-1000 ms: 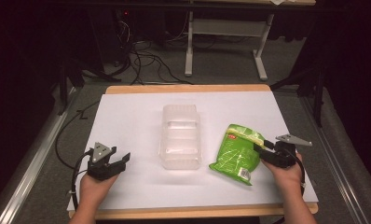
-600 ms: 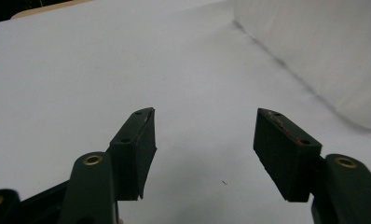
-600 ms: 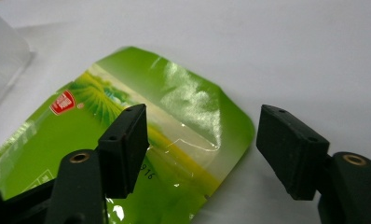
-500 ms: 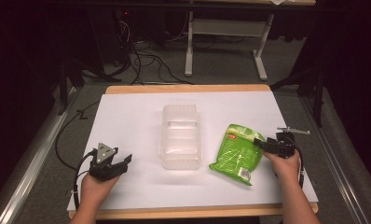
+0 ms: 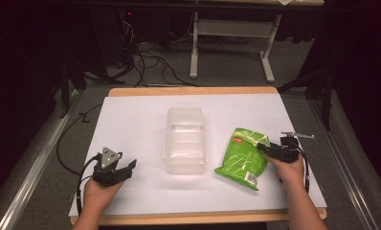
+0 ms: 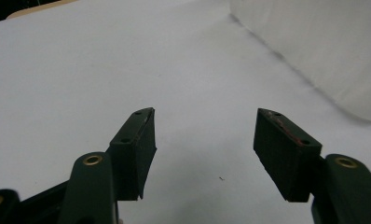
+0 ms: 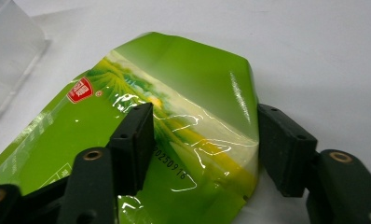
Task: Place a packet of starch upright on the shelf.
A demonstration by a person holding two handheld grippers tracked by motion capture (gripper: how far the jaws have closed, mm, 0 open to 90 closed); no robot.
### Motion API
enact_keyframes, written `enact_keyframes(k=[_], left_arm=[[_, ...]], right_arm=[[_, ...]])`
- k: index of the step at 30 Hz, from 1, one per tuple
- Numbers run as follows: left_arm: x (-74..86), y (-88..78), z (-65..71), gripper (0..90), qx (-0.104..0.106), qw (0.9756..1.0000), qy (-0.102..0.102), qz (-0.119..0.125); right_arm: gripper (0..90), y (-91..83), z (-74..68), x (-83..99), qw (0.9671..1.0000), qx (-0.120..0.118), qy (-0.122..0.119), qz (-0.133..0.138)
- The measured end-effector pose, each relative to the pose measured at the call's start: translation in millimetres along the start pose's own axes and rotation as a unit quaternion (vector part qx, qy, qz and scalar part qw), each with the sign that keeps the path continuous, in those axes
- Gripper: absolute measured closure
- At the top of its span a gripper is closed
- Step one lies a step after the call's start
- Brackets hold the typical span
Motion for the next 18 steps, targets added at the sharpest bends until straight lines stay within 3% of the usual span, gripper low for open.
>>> enact_keyframes(k=[3,6,11,18], left_arm=[[0.2,0.8,0.2,39.3,-0.001,1.0,0.001,-0.001],[0.5,1.5,0.4,39.3,0.0,1.0,0.002,-0.003],[0.9,2.4,1.0,39.3,-0.002,1.0,0.004,-0.005],[1.3,2.4,1.3,39.3,-0.001,1.0,0.005,-0.007]], right_arm=[[51.0,-1.3,2.3,0.5,1.0,-0.003,0.007,0.002],[59.2,-2.5,5.3,2.1,0.9997,-0.021,0.011,0.0],[66.0,-3.2,2.2,2.3,0.9994,-0.033,0.01,0.002],[84.1,-3.7,-7.8,1.3,0.9987,-0.05,-0.01,0.006]])
Point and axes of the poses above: each handheld gripper's, and its own axes: y roughly forward along the jaws, x roughly out of its underside, z roughly to its right, the point moved 5 cm from there along y, roughly forward along the jaws, and after that the axes turned 4 degrees about x, right-handed, at the moved point
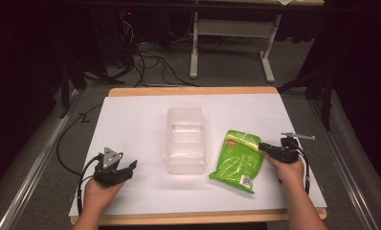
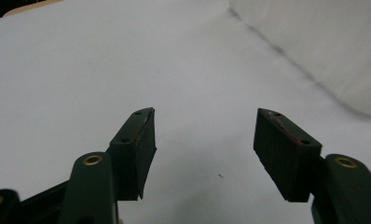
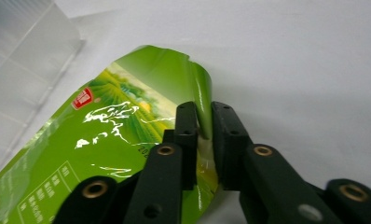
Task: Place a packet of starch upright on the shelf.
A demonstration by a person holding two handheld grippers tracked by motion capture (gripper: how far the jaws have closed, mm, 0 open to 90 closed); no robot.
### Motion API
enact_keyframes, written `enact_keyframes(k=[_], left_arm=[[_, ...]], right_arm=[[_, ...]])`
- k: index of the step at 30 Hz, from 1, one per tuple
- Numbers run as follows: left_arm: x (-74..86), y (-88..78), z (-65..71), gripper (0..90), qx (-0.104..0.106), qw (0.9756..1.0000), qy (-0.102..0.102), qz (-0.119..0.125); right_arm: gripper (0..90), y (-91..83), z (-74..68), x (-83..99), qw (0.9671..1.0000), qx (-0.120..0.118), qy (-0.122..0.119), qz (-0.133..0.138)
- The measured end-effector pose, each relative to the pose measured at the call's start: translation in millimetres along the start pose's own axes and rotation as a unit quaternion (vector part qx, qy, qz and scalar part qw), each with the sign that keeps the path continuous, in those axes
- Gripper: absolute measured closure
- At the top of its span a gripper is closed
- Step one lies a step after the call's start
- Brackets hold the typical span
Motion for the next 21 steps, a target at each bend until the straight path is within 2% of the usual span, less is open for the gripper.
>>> enact_keyframes(k=[1,2,3,4,8,12,13,14,15,17,19,20,21], left_arm=[[0.0,0.0,0.0,39.3,0.0,1.0,0.0,0.0],[0.1,0.2,0.1,39.3,0.0,1.0,0.0,-0.001],[0.1,0.2,0.1,39.3,0.0,1.0,0.0,-0.001],[0.2,0.3,0.1,39.3,0.0,1.0,0.0,-0.001],[0.1,-0.2,0.1,39.3,0.0,1.0,0.001,0.0],[0.0,-0.3,-0.2,39.3,-0.001,1.0,0.0,0.002],[0.0,-0.5,-0.2,39.3,0.0,1.0,0.0,0.002],[-0.1,-0.9,-0.5,39.3,-0.001,1.0,0.0,0.002],[-0.1,-0.9,-0.5,39.3,-0.001,1.0,0.0,0.002],[-0.2,-1.4,-0.9,39.3,-0.001,1.0,0.002,0.002],[-0.4,-1.6,-1.1,39.3,-0.001,1.0,0.002,0.003],[-0.6,-2.0,-1.0,39.3,-0.001,1.0,0.001,0.005],[-0.6,-2.0,-1.0,39.3,-0.001,1.0,0.001,0.005]], right_arm=[[84.1,0.0,0.0,0.0,1.0,0.0,0.0,0.0],[88.2,0.0,-2.4,-0.2,0.9999,-0.003,-0.012,-0.002],[88.2,0.0,-2.4,-0.2,0.9999,-0.003,-0.012,-0.002],[89.3,-0.2,-4.8,-0.8,0.9997,0.001,-0.022,-0.004],[89.9,-2.0,-7.3,-2.9,0.9996,0.002,-0.028,0.002],[90.0,-8.7,-11.1,-7.3,0.9994,-0.01,-0.026,0.022],[90.0,-11.3,-12.8,-9.3,0.999,-0.013,-0.028,0.031],[90.0,-18.7,-17.7,-14.4,0.9979,-0.025,-0.031,0.051],[90.0,-18.7,-17.7,-14.4,0.9979,-0.025,-0.031,0.051],[90.0,-27.9,-24.0,-19.8,0.9959,-0.038,-0.036,0.074],[90.0,-38.6,-32.7,-25.4,0.9929,-0.049,-0.045,0.098],[90.0,-50.0,-42.2,-31.0,0.9893,-0.058,-0.05,0.124],[90.0,-50.0,-42.2,-31.0,0.9893,-0.058,-0.05,0.124]])
Point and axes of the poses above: each handheld gripper's, and its own axes: y roughly forward along the jaws, x roughly out of its underside, z roughly to its right, the point moved 5 cm from there along y, roughly forward along the jaws, and after that the axes turned 4 degrees about x, right-handed, at the moved point
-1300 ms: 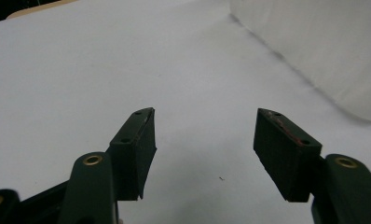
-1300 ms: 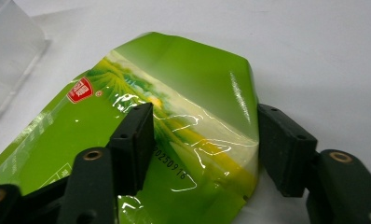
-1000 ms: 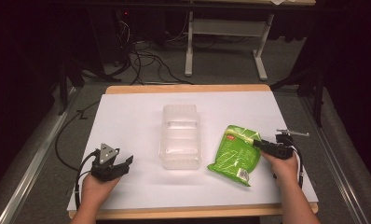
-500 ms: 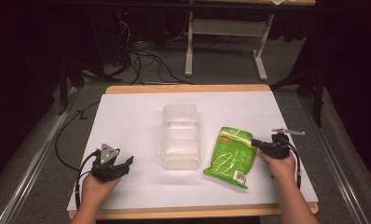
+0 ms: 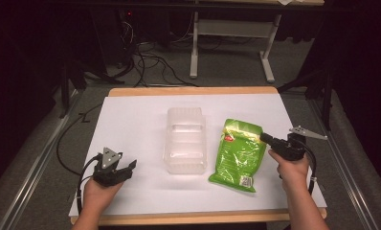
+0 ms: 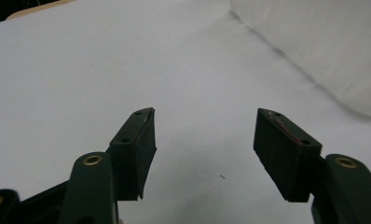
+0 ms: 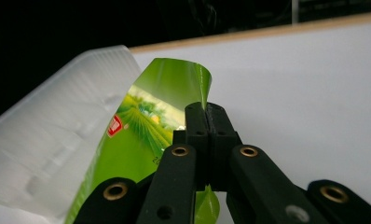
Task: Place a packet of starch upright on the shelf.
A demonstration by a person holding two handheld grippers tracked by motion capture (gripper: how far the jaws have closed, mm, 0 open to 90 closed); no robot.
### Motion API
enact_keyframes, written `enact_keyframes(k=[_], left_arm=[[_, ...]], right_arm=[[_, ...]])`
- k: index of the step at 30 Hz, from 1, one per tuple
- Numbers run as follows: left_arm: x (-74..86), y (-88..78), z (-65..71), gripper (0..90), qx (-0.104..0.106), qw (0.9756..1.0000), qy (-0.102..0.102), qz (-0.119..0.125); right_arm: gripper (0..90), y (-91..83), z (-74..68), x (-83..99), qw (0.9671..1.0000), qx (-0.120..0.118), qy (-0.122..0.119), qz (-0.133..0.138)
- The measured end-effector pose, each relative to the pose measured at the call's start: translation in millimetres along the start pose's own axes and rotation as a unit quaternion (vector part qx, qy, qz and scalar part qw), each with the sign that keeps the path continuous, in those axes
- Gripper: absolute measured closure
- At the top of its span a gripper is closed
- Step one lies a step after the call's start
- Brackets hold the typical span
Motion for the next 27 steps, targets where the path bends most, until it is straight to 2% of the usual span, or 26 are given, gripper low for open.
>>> enact_keyframes(k=[3,7,9,10,12,13,18,24,25,27], left_arm=[[-0.3,-0.6,0.2,39.3,0.0,1.0,0.001,0.001],[-0.5,-0.5,0.7,39.3,-0.001,1.0,0.001,0.002],[-0.5,-0.7,0.6,39.3,-0.001,1.0,0.001,0.001],[-0.5,-0.7,0.6,39.2,-0.001,1.0,0.001,0.001],[-0.6,-1.1,0.3,39.2,-0.002,1.0,0.0,0.003],[-0.7,-1.5,0.3,39.2,-0.001,1.0,-0.001,0.004],[-0.8,-1.3,0.4,39.2,0.0,1.0,0.0,0.004],[-1.2,-1.7,0.3,39.2,0.001,1.0,0.001,0.005],[-1.3,-1.8,0.3,39.2,0.0,1.0,0.0,0.006],[-1.4,-1.9,0.4,39.2,0.0,1.0,0.001,0.006]], right_arm=[[90.0,-10.8,-11.7,-11.3,0.9994,0.0,-0.017,0.031],[90.0,-21.3,-20.6,-23.3,0.9973,0.012,-0.035,0.064],[90.0,-29.2,-24.5,-32.8,0.9942,0.027,-0.053,0.089],[90.0,-29.2,-24.5,-32.8,0.9942,0.027,-0.053,0.089],[90.0,-37.3,-26.9,-42.4,0.9906,0.04,-0.06,0.116],[90.0,-37.3,-26.9,-42.4,0.9906,0.04,-0.06,0.116],[90.0,-47.1,-34.6,-52.7,0.9851,0.05,-0.073,0.147],[90.0,-45.0,-38.9,-47.2,0.9826,0.068,-0.098,0.142],[90.0,-45.6,-42.3,-43.9,0.9814,0.073,-0.109,0.14],[90.0,-46.2,-44.0,-42.1,0.9809,0.075,-0.113,0.14]])
Point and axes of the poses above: each handheld gripper's, and its own axes: y roughly forward along the jaws, x roughly out of its underside, z roughly to its right, the point moved 5 cm from there along y, roughly forward along the jaws, and after that the axes turned 4 degrees about x, right-handed, at the moved point
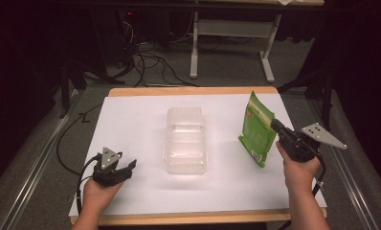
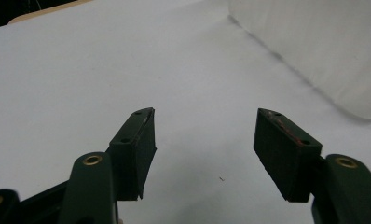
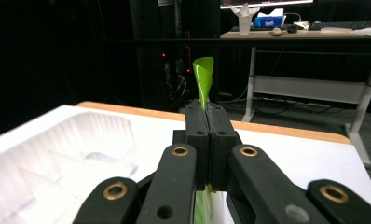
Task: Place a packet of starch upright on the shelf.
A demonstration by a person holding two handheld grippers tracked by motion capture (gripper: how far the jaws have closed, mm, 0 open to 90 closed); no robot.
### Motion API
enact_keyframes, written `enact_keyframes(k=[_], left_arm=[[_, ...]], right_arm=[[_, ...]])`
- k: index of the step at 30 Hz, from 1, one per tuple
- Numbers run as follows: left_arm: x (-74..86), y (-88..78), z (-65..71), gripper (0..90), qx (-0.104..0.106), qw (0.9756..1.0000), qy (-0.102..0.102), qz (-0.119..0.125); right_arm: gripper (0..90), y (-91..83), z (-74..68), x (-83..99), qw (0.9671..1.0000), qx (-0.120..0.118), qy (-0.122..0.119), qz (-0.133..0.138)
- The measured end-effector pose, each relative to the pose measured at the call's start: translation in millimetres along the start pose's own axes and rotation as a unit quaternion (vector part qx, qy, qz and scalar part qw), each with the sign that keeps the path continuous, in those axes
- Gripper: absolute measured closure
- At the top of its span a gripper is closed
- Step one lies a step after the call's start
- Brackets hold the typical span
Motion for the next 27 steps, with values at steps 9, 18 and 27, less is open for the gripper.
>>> enact_keyframes(k=[9,18,27], left_arm=[[-0.4,-1.2,1.0,39.2,0.001,1.0,0.004,0.001],[0.3,0.4,1.7,39.2,0.001,1.0,0.008,-0.003],[0.7,1.5,2.6,39.2,0.0,0.9999,0.008,-0.006]], right_arm=[[89.8,-10.4,-10.8,15.3,0.9996,0.007,-0.022,-0.016],[88.0,-12.9,-20.1,19.5,0.9988,0.012,-0.045,-0.015],[83.1,-10.7,-17.5,22.4,0.9989,0.015,-0.04,-0.02]])
Point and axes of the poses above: each handheld gripper's, and its own axes: y roughly forward along the jaws, x roughly out of its underside, z roughly to its right, the point moved 5 cm from there along y, roughly forward along the jaws, and after that the axes turned 4 degrees about x, right-handed, at the moved point
